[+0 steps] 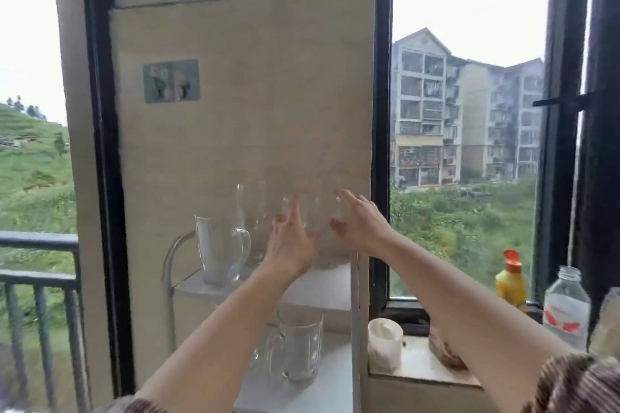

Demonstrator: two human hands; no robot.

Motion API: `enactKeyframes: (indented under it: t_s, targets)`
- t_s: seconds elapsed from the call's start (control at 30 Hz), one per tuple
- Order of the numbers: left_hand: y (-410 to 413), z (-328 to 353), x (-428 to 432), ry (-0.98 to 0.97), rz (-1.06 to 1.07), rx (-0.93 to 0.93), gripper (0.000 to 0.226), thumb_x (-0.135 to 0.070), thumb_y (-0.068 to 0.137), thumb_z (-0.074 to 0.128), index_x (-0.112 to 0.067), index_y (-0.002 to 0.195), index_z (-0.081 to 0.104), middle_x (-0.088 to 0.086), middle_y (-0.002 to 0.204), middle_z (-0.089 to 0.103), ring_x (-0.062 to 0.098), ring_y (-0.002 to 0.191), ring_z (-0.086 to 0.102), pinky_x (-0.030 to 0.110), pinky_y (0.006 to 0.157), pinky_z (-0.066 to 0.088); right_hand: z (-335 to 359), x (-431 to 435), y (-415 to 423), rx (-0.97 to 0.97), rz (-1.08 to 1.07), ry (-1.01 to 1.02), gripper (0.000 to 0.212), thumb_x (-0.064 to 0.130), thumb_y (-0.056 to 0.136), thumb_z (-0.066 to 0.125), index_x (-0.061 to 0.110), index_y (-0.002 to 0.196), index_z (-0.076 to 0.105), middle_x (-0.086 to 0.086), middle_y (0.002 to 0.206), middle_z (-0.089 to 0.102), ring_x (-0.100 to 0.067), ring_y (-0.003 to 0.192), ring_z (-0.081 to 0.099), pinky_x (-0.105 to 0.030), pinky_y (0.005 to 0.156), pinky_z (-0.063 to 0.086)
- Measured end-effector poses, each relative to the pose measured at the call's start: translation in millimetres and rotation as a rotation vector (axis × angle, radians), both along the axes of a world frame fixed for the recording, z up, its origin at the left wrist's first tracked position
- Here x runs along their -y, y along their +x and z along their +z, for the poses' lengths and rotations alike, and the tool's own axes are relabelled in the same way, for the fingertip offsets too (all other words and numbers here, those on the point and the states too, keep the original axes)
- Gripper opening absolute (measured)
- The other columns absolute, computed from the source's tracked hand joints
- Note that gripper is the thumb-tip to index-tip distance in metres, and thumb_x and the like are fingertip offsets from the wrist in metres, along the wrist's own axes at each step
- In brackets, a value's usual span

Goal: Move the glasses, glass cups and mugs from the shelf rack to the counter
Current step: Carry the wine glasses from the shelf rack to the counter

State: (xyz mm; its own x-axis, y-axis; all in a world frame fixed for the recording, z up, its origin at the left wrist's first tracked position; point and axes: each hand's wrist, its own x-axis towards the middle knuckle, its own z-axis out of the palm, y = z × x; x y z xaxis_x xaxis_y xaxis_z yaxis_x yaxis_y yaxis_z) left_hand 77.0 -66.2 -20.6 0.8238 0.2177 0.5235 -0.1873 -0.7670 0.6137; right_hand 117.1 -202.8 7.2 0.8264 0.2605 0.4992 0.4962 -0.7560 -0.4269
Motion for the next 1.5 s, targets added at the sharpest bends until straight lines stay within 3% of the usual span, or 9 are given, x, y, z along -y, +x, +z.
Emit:
enactKeyframes:
  t_s: [0.13,0.33,0.67,0.8,0.87,0.97,1.1,1.27,1.5]
  targets:
    - [21.1,2.6,-6.4,0.034,0.068,0.047,0.069,-0.028,0.085,0.054,-0.034,0.143,0.016,0.024,0.118,0.05,0.039,0.117,0.045,0.041,0.093,0.039,-0.4,-6.7,21.6,-0.024,-0.007,-0.018,0.064,0.039,0.088,0.06,0.035,0.145,0.032,-0.009,0.136,0.049,-0.029,0.128,0.043,-0.037,0.099,0.042]
    - [29.5,-1.1,-12.3,0.001,0.022,0.236,0.037,-0.02,0.087,0.059,-0.016,0.118,0.041,0.014,0.113,0.051,0.034,0.094,0.053,0.035,0.076,0.036,-1.4,-11.5,24.8,0.015,0.015,0.121,0.037,0.042,0.08,0.073,0.019,0.097,0.048,-0.007,0.093,0.061,-0.021,0.074,0.055,-0.034,0.058,0.046]
    - [-1.3,13.0,-7.6,-0.012,-0.002,0.544,0.025,-0.018,0.088,0.061,-0.008,0.105,0.046,0.01,0.109,0.047,0.018,0.079,0.04,0.03,0.067,0.033,12.5,-8.0,-12.1,0.255,0.08,0.394,0.031,0.03,0.075,0.077,0.016,0.087,0.052,0.007,0.071,0.051,-0.014,0.064,0.047,-0.029,0.057,0.037]
    - [-24.7,33.9,7.1,-0.037,-0.049,0.679,0.025,-0.021,0.086,0.063,-0.009,0.104,0.05,0.0,0.103,0.039,0.014,0.068,0.044,0.023,0.059,0.029,28.5,11.8,-41.5,0.395,0.045,0.51,0.032,0.029,0.075,0.077,0.019,0.089,0.05,-0.003,0.087,0.065,-0.025,0.077,0.065,-0.035,0.064,0.052]
    - [-37.0,40.1,19.9,-0.048,-0.097,0.714,0.026,-0.022,0.085,0.065,-0.01,0.104,0.051,0.002,0.103,0.042,0.002,0.065,0.041,0.02,0.053,0.023,31.4,29.2,-57.7,0.443,0.027,0.543,0.032,0.028,0.075,0.077,0.021,0.09,0.049,0.007,0.088,0.063,-0.028,0.081,0.067,-0.028,0.064,0.053]
    - [-55.6,39.8,46.6,-0.053,-0.173,0.701,0.029,-0.027,0.083,0.066,-0.015,0.103,0.05,0.003,0.107,0.046,0.006,0.07,0.041,0.007,0.056,0.027,27.1,64.5,-86.2,0.458,-0.028,0.55,0.035,0.03,0.075,0.078,0.023,0.095,0.05,0.021,0.085,0.054,-0.019,0.075,0.067,-0.018,0.06,0.05]
    - [-82.1,24.3,96.4,-0.071,-0.275,0.618,0.03,-0.03,0.078,0.069,-0.02,0.099,0.05,-0.001,0.107,0.048,-0.01,0.076,0.046,-0.001,0.064,0.031,7.5,129.0,-130.5,0.4,-0.08,0.548,0.04,0.032,0.075,0.08,0.021,0.103,0.053,0.009,0.102,0.058,-0.018,0.087,0.065,-0.023,0.066,0.051]
    - [-120.5,-15.2,180.8,-0.118,-0.449,0.468,0.033,-0.029,0.077,0.073,-0.022,0.095,0.047,-0.002,0.104,0.056,0.014,0.091,0.053,0.026,0.07,0.033,-34.9,225.1,-200.0,0.298,-0.234,0.53,0.056,0.034,0.071,0.083,0.023,0.117,0.053,0.002,0.109,0.061,-0.02,0.09,0.064,-0.031,0.074,0.054]
    - [-218.1,-82.4,332.1,-0.164,-0.722,0.282,0.039,-0.025,0.073,0.076,-0.027,0.095,0.044,-0.001,0.097,0.06,0.017,0.073,0.058,0.028,0.063,0.042,-101.9,370.8,-330.6,0.153,-0.512,0.487,0.087,0.037,0.066,0.086,0.023,0.139,0.042,0.006,0.109,0.057,-0.016,0.091,0.063,-0.032,0.078,0.054]
